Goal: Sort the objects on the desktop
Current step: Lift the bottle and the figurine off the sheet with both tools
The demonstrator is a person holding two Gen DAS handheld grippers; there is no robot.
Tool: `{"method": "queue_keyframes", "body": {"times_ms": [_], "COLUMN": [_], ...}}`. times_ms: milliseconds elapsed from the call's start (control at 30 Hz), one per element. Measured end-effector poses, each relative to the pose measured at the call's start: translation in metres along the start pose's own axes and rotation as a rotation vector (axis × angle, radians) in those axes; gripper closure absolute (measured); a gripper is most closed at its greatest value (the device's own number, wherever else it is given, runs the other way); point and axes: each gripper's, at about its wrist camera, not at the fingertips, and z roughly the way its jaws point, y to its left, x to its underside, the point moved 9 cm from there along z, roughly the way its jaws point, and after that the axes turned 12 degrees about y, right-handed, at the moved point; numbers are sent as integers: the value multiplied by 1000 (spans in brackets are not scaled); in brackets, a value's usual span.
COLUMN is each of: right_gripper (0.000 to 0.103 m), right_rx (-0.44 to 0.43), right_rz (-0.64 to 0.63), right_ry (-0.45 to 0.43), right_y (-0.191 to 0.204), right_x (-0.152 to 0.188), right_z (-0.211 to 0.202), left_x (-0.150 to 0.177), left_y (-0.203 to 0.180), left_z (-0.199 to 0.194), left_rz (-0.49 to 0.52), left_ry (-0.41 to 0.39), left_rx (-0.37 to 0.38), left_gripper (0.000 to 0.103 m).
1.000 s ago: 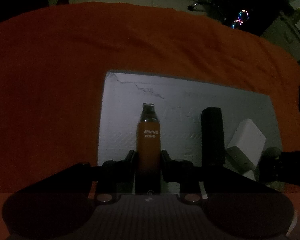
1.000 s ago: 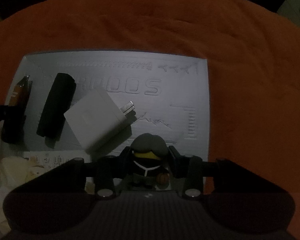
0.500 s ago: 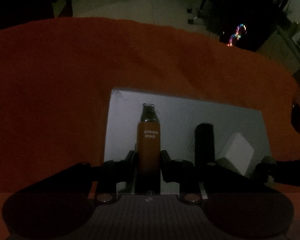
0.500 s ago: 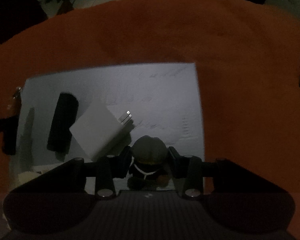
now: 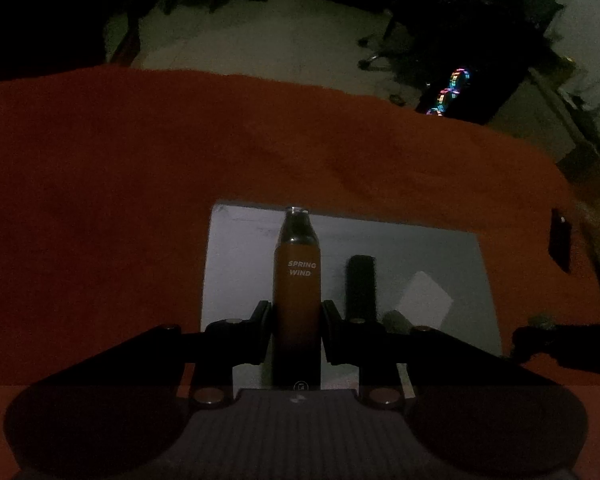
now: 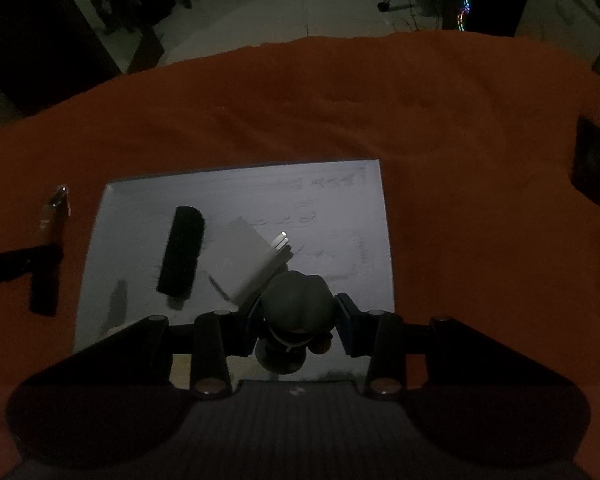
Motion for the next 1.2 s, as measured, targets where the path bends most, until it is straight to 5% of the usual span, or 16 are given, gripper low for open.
{"method": "queue_keyframes", "body": {"times_ms": [300,733,1200], "right_gripper": [62,62,61], "right_rx": [0,-121,-177], "right_rz": [-22,-135,-191], "right_ry": [-45,-80,-51], "right_y": [2,50,74], "right_x": [42,131,207], "right_z": [-55,-120,-126], "left_x": [40,123,192], "left_y": [-31,-54,-56], "left_z": [-50,-92,-117], "left_rz": [63,98,158], "left_ry": [-33,-76,-100], "left_rx": [37,142,150], "left_gripper": [81,81,81]}}
